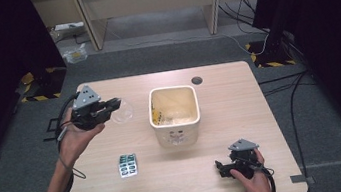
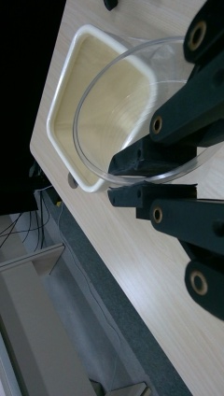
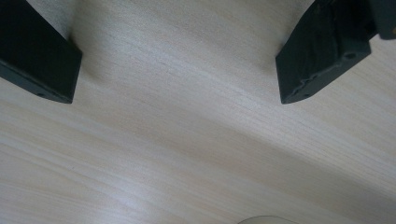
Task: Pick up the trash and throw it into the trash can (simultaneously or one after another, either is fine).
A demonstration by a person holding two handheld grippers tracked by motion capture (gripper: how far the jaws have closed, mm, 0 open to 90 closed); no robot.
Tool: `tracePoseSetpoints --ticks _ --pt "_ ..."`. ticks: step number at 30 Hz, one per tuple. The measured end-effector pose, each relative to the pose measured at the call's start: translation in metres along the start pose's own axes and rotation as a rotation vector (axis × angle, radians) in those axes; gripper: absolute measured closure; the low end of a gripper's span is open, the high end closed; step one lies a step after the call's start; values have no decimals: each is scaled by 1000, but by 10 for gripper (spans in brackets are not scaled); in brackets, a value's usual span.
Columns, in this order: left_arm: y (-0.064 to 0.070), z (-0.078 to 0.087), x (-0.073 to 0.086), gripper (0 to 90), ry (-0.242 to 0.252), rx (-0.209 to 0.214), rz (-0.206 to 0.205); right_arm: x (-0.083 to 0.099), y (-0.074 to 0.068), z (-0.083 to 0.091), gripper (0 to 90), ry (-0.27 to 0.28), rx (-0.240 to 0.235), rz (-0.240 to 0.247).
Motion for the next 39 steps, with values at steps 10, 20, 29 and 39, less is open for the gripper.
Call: tracePoseSetpoints --ticks 10,20,29,39 --pt "12 -13 -22 831 26 29 -39 0 0 0 3 2 0 0" --pt "25 -28 -40 831 43 70 -40 0 0 0 3 2 -1 0" --pt "36 -45 -51 831 44 98 -51 0 0 0 3 2 -2 1" --pt "43 -63 -58 831 33 123 -50 0 0 0 3 1 -6 2"
Point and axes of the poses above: each handheld gripper's, and its own axes: z roughly backward along the jaws, x roughly out of its underside, y roughly to its right, the point moved 7 cm from there along -z, roughly forward along the jaws, and after that the axes turned 7 degrees about x, right-handed, at the moved point
